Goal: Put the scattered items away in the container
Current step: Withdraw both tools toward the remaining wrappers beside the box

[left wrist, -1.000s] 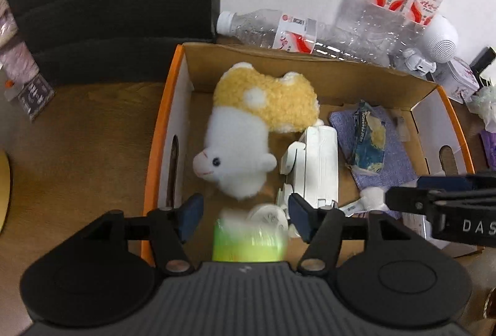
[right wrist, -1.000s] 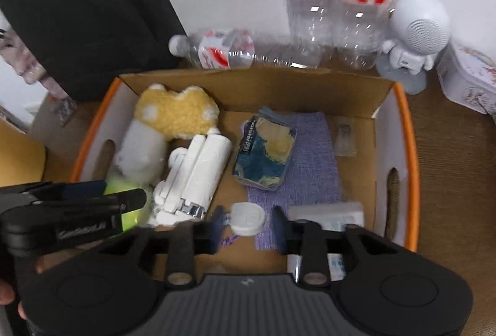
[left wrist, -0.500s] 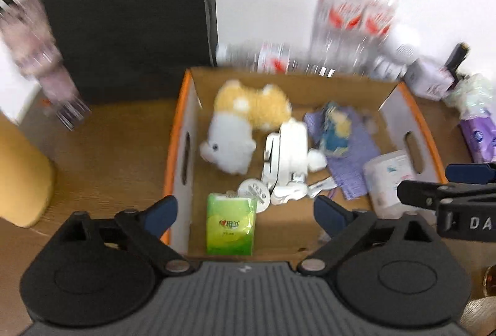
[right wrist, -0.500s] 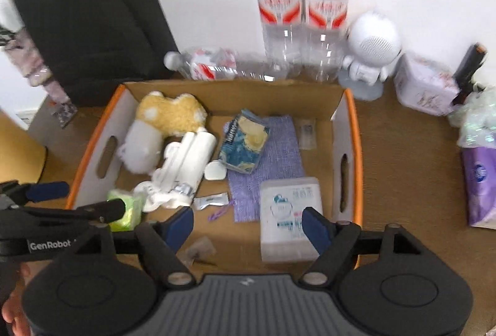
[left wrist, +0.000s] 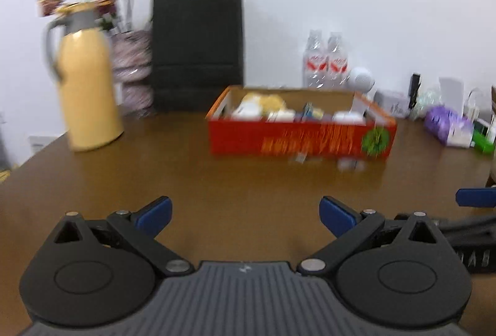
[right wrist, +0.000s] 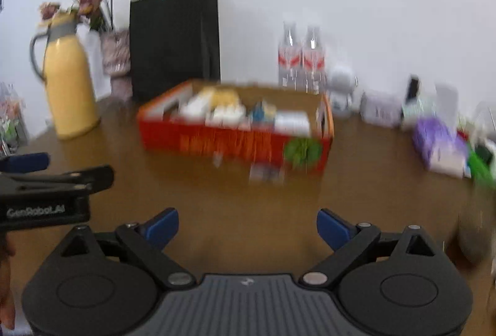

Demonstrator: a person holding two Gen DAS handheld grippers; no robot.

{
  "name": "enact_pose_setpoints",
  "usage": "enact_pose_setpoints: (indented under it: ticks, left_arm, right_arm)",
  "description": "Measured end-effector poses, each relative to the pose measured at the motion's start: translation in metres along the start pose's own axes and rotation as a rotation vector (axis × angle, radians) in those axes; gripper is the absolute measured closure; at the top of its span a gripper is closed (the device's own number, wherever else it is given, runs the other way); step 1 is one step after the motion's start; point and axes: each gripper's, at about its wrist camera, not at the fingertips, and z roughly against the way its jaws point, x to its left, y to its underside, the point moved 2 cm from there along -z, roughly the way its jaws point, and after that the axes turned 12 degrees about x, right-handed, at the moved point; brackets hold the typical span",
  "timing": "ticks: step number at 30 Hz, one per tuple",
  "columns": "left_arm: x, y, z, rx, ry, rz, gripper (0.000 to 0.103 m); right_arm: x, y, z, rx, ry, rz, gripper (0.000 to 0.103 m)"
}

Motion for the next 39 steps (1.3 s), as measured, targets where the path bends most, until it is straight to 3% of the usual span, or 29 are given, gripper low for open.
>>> enact_pose_setpoints:
  ticks: [4, 8, 12, 16, 27, 28, 30, 32, 35, 37, 39]
  left_arm:
    - [0.002, 0.036, -0.001, 0.062, 0.021, -0.034, 0.000]
    - [-0.003, 0.039, -0.015, 0.124, 0.010, -0.074, 0.000]
    - [-0.004, 0.043, -0.026, 0.194, 0.034, -0.079, 0.000]
    - [0.002, 0.046, -0.029, 0.205, 0.042, -0.033, 0.000]
    - [0.005, 0.047, -0.031, 0.215, 0.050, -0.026, 0.000]
    - [0.004, 0.044, -0.030, 0.223, 0.069, -0.041, 0.000]
    - [-0.001, 0.026, -0.027, 0.157, 0.142, -0.050, 0.000]
    - [-0.016, -0.005, -0.032, 0.097, 0.238, -0.087, 0.000]
    - [-0.059, -0.049, -0.073, 0.096, 0.328, -0.186, 0.000]
    - [-0.091, -0.070, -0.109, 0.129, 0.330, -0.206, 0.000]
    - [-0.115, -0.084, -0.139, 0.122, 0.276, -0.221, 0.000]
  right_arm:
    - [0.004, 0.041, -0.005, 0.017, -0.019, -0.043, 0.007]
    - [0.004, 0.055, -0.021, 0.101, -0.008, -0.055, 0.007]
    - [0.006, 0.063, -0.020, 0.092, 0.004, -0.067, 0.007]
    - [0.008, 0.066, -0.025, 0.109, 0.040, -0.052, 0.000]
    - [0.006, 0.063, -0.028, 0.099, 0.029, -0.042, 0.000]
    - [0.005, 0.062, -0.028, 0.103, 0.017, -0.034, 0.000]
    - [-0.004, 0.060, -0.021, 0.091, 0.003, -0.043, 0.010]
    - [-0.020, 0.055, -0.006, 0.026, 0.006, -0.083, 0.012]
    - [-0.047, 0.040, 0.007, -0.046, 0.031, -0.135, 0.011]
    - [-0.059, 0.031, 0.004, -0.049, 0.047, -0.137, 0.011]
    - [-0.069, 0.023, -0.004, -0.038, 0.055, -0.147, 0.011]
